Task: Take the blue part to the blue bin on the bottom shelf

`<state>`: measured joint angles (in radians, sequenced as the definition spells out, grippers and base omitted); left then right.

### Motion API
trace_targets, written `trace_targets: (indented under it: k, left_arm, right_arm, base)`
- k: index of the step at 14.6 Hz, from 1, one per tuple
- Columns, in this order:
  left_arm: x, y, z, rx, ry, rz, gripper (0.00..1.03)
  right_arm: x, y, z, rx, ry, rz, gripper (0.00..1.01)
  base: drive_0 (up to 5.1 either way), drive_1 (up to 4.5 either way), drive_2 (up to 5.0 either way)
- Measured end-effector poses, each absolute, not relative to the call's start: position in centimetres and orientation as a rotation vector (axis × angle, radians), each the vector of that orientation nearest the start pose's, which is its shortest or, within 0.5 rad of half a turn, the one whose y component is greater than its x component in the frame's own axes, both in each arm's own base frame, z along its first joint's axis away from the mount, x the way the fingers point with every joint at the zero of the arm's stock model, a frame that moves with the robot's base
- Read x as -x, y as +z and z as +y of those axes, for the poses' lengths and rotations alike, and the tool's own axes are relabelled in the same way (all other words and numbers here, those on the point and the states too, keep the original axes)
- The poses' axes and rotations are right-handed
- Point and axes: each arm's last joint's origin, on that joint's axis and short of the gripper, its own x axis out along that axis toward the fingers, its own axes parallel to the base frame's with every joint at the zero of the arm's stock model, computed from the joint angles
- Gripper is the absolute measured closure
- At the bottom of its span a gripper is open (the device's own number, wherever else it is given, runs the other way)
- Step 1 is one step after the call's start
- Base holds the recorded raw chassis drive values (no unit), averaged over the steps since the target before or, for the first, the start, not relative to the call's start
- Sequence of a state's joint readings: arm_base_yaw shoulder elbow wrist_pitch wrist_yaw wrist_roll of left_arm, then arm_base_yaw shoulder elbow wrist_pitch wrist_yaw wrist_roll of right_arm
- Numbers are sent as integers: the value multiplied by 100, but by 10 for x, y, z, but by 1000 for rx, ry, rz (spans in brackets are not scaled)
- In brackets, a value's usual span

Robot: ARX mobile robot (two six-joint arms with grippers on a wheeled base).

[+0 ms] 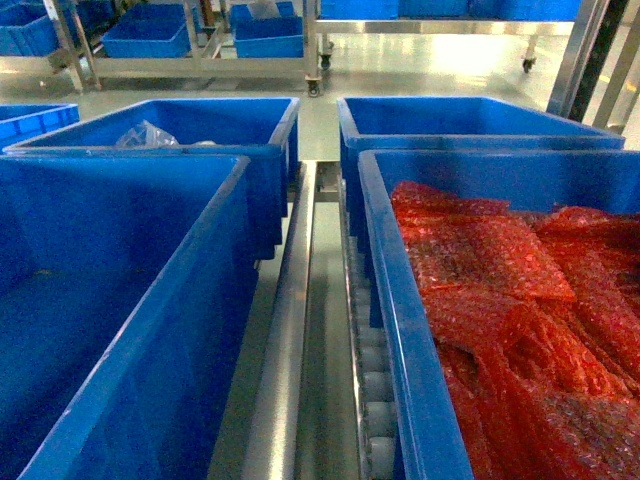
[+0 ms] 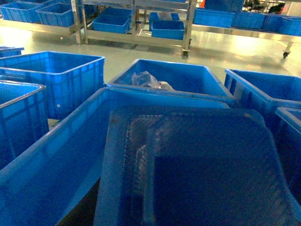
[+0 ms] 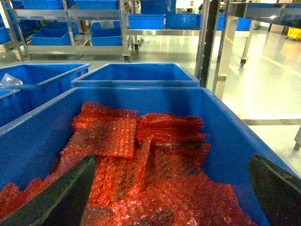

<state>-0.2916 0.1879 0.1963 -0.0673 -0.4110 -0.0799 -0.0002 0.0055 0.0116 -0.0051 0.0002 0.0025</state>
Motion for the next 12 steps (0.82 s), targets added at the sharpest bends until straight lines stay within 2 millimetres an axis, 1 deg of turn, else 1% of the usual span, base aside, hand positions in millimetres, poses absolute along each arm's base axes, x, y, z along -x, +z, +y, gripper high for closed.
trace_targets:
  k: [1,2,4,6,7,10,12]
  left_arm:
    - [-98,209,-17,60,121,51,60]
    - [-98,212,-18,53,179,-7,60]
    - [-98,211,-19,33,221,3,60]
    - [-110,218,-21,40,205,-52,60]
    - [-116,217,-21,36,203,-49,60]
    - [-138,212,-21,19,181,-25,60]
    - [-148,208,-21,15,165,-12,60]
  right_arm:
    - [-97,167,0,-3,0,-1,3]
    - [-97,167,0,-2,0,-1,3]
    - [-97,167,0,-2,0,-1,3]
    - [-97,167,0,-2,0,-1,3]
    - [-97,167,0,-2,0,-1,3]
    - [-97,167,0,-2,0,-1,3]
    - [-97,167,0,-2,0,-1,3]
  base:
    - [0,0,0]
    - [0,0,0]
    - [0,0,0]
    - [0,0,0]
    - [0,0,0]
    - [0,0,0]
    - [0,0,0]
